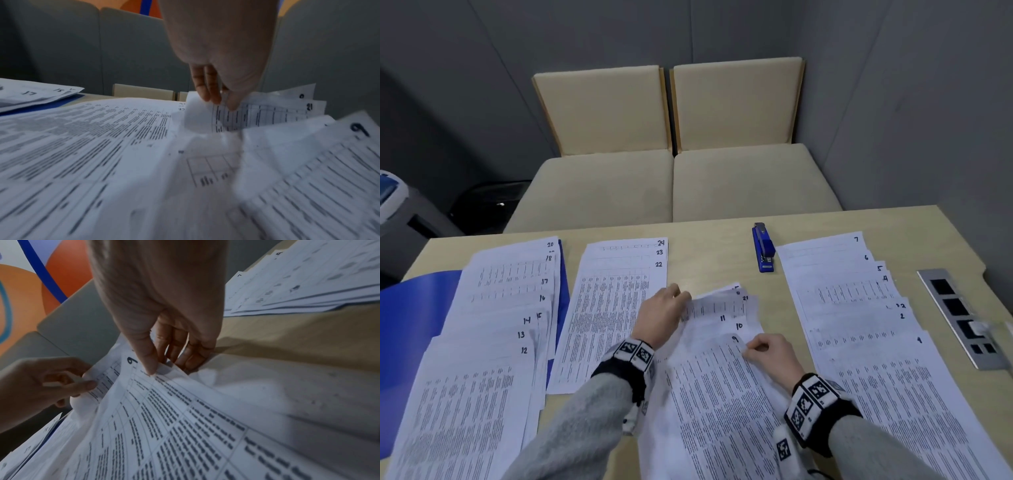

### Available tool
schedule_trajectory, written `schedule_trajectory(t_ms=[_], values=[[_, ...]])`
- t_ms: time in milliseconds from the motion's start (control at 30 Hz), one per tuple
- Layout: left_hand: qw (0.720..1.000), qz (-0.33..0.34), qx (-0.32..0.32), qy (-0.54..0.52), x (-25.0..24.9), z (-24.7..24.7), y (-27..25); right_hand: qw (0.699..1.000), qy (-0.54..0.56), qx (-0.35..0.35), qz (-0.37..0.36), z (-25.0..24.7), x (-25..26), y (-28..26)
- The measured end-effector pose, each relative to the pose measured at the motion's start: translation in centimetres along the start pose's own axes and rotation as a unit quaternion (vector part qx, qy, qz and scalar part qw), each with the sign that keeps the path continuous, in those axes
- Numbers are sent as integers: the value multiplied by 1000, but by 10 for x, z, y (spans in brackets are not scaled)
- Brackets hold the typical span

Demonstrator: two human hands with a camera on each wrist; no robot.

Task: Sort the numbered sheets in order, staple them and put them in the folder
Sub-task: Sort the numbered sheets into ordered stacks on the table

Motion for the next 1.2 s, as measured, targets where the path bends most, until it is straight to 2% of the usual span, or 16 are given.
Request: schedule_trajectory(t_ms=[100,267,300,367,433,500,600,767,900,1100,1200], values=[[998,39,-26,33,-15,-3,-16,1000,1,5,-5,0,2,0],[994,27,-63,84,-21,-17,-22,1000,15,5,-4,0,3,0],[996,14,-67,65,-23,-23,-20,1000,20,4,-4,0,3,-1],[996,-58,-29,-67,-15,-21,-10,1000,28,2,-1,0,3,-1],[972,-129,15,-194,-3,-12,4,1000,30,2,2,0,2,-1],[961,-155,67,-217,4,2,19,999,35,6,5,1,0,0],[960,-148,144,-190,0,14,27,999,41,9,8,1,-1,-1],[971,-113,149,-152,-6,22,26,999,48,8,16,-2,-5,1],[966,-125,184,-131,5,37,24,998,55,12,21,0,-6,2],[975,-113,141,-128,-1,25,26,998,62,9,29,1,-10,5],[988,-51,110,-100,-17,12,26,998,63,7,25,1,-10,5]])
Point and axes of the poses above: each hand's wrist, its own y-axis towards the middle knuckle, its own z-axis out of the palm, x = y × z, the point moved 10 cm from there along y, towards the middle knuckle, and after that the axes turned 4 degrees about x, right-handed, at the moved point
